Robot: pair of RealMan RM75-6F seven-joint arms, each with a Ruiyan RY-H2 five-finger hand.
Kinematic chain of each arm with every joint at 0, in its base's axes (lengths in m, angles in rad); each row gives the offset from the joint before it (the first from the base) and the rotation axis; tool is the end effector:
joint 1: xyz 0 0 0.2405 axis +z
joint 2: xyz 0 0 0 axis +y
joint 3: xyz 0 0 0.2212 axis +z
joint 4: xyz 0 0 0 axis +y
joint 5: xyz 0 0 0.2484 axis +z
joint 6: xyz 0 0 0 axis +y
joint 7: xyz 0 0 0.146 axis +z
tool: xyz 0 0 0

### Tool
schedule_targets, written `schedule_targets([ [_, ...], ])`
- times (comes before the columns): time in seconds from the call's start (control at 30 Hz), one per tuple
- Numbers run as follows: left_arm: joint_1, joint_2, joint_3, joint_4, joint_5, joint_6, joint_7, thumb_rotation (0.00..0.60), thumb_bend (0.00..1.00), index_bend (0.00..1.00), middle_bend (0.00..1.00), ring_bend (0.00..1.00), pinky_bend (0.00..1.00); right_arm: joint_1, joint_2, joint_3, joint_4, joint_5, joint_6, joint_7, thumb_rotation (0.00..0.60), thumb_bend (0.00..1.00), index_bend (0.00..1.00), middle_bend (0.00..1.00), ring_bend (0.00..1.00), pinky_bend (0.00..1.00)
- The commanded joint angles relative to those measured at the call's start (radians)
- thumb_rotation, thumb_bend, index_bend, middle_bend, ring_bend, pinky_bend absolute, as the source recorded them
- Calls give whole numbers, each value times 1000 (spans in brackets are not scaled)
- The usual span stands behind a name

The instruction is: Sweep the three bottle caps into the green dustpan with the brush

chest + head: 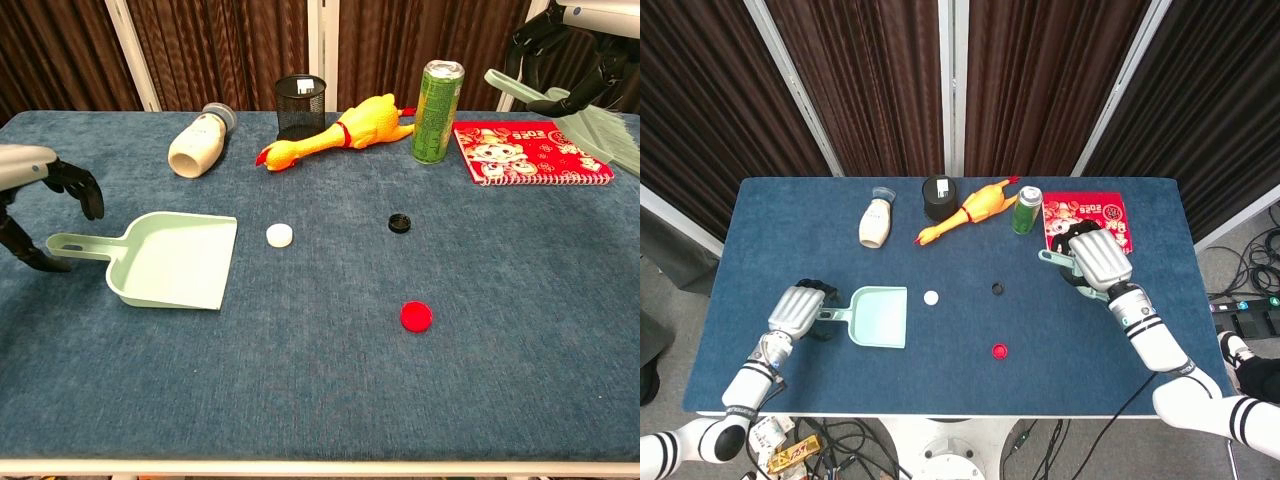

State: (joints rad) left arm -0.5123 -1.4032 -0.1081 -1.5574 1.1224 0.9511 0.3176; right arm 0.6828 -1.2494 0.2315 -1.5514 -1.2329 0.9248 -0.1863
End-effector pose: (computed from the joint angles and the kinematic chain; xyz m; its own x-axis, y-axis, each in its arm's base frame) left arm -0.2148 0.2841 -0.0278 0.4342 0.3817 0.8160 0.9008 -0.1903 -0.3904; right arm -0.1538 -0.3623 0.0388 0.4844 -0.1512 0.8617 -0.8397 -0.3569 0.4094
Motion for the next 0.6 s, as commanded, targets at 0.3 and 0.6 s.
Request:
schedule_targets([
  [0.3, -31, -105, -3, 81, -68, 40, 103, 600, 194, 445, 408, 276, 252, 3, -14, -20, 26, 3, -4, 24, 600, 423, 634, 642, 285, 237],
  [0.6, -48, -122, 5, 90, -122, 30, 156, 600, 229, 447, 436, 303, 253, 5, -22, -33, 47, 9, -10, 37, 600, 423, 634, 642, 285, 237],
])
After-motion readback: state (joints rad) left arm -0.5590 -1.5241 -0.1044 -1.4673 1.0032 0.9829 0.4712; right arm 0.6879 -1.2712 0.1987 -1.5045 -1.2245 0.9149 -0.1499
